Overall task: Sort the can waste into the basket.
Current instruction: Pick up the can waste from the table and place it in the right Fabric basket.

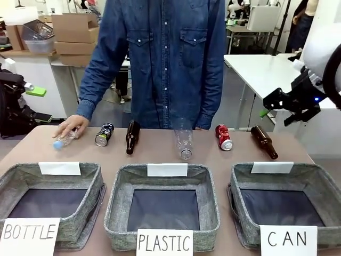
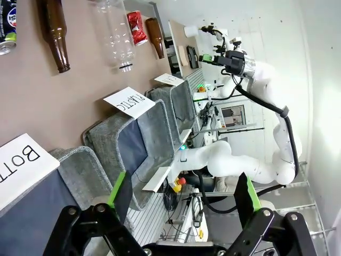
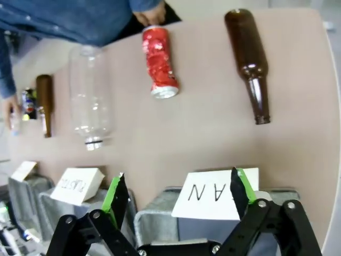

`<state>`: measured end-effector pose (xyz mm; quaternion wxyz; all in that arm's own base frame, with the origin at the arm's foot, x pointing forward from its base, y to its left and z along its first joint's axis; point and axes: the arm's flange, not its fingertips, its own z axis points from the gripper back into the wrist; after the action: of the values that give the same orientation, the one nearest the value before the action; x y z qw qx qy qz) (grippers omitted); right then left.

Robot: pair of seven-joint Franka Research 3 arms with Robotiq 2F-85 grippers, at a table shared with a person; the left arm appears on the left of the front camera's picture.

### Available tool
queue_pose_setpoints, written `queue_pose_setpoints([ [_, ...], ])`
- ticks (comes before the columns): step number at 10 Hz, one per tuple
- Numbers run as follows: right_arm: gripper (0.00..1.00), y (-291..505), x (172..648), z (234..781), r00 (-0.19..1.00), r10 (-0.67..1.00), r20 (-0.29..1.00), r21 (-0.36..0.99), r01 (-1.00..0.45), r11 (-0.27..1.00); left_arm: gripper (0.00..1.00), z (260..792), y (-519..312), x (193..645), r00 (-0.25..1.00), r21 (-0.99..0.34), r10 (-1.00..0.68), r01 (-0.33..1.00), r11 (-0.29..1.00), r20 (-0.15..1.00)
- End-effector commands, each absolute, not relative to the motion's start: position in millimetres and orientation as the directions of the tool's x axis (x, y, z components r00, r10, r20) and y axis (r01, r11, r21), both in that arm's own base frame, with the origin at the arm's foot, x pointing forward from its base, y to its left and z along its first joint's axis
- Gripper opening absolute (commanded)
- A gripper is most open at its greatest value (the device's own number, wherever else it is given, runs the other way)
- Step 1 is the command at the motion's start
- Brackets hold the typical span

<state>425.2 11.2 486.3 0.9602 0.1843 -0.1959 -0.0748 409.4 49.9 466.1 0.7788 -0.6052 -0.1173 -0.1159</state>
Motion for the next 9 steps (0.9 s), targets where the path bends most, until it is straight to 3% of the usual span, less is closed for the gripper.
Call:
queue_pose_setpoints([
  [1,1.00,10.6,426.8,481.6,0.914,-0.216,0.344,0.355,0.086,0.931,1.00,466.6,48.0,407.4,0.936,-0.914,-0.027,0.348,0.210,0.350],
  [4,1.00,23.6,469.9,468.5,0.919,-0.141,0.368,0.273,0.039,0.961,1.00,466.6,48.0,407.4,0.936,-0.914,-0.027,0.348,0.210,0.350],
  [9,1.00,69.0,565.2,402.5,0.954,-0.003,0.300,0.305,-0.093,0.948,1.00,466.6,48.0,407.4,0.936,-0.914,-0.027,0.348,0.210,0.350],
])
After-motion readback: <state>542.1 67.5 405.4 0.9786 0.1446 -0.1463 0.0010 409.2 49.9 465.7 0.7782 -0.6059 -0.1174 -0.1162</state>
